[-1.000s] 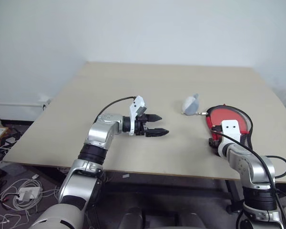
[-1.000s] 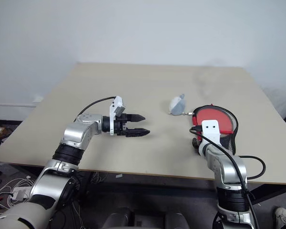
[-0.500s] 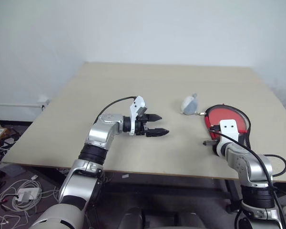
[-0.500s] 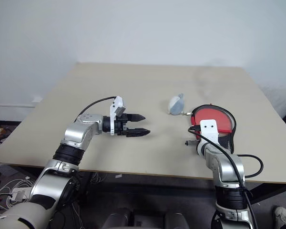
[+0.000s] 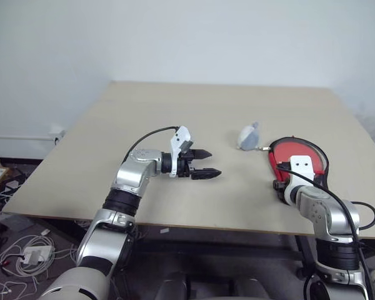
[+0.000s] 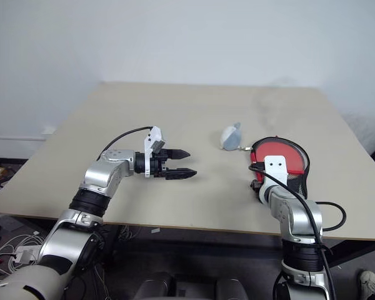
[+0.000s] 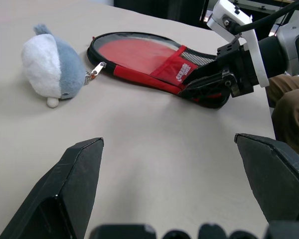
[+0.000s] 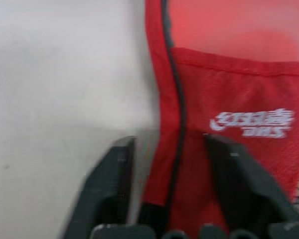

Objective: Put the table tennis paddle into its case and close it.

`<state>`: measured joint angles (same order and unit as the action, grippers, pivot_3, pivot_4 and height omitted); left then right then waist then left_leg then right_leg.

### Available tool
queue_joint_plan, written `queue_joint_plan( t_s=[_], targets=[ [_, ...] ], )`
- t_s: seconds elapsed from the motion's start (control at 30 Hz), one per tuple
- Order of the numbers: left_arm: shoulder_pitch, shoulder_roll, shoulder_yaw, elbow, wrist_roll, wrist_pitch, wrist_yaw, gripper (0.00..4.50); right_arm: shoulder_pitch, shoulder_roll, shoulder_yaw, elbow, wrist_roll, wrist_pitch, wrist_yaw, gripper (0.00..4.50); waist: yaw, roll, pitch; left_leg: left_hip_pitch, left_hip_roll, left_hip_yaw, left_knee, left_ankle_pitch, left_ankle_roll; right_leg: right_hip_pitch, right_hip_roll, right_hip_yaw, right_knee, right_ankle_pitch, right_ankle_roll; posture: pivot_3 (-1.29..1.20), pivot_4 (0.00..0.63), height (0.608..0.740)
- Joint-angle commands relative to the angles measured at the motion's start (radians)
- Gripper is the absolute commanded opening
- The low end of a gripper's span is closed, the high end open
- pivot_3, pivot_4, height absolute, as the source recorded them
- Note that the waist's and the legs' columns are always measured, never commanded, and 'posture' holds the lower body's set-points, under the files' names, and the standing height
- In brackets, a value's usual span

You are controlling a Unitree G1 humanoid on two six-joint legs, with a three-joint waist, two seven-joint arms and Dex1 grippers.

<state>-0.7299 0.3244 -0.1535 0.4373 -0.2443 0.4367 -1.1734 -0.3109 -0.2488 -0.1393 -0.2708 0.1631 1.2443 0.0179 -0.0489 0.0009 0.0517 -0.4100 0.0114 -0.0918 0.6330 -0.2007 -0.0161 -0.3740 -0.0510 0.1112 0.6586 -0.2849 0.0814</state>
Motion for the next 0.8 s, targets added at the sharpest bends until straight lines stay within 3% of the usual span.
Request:
queue_joint_plan(
  t_s=[0.03, 0.47, 0.8],
  targets=[
    [-0.015, 0.008, -0.009, -0.039, 0.003, -0.018, -0.002, 4.50, -0.014, -0.003, -0.027, 0.011, -0.028, 0.013, -0.027, 3.35, 0.001, 0.000, 0.000, 0.000, 0.000, 0.000, 0.000, 0.000, 0.000, 0.000, 0.000, 0.000, 0.000, 0.000, 0.000, 0.00, 0.000, 0.740],
    [-0.009, 0.011, -0.019, -0.048, 0.011, -0.039, 0.016, 4.50, -0.016, -0.088, 0.075, 0.088, -0.110, -0.018, -0.052, 3.35, 0.001, -0.001, 0.000, 0.000, 0.000, 0.000, 0.001, 0.000, 0.000, 0.001, 0.000, 0.000, 0.000, 0.000, 0.000, 0.00, 0.000, 0.740],
    [-0.017, 0.005, -0.017, -0.036, 0.018, -0.053, 0.029, 4.50, -0.015, -0.086, 0.098, 0.122, -0.100, 0.024, -0.025, 3.35, 0.002, -0.004, -0.002, 0.000, 0.000, -0.001, 0.001, 0.000, 0.000, 0.001, 0.000, -0.001, 0.000, 0.000, 0.000, 0.00, 0.000, 0.740]
  ],
)
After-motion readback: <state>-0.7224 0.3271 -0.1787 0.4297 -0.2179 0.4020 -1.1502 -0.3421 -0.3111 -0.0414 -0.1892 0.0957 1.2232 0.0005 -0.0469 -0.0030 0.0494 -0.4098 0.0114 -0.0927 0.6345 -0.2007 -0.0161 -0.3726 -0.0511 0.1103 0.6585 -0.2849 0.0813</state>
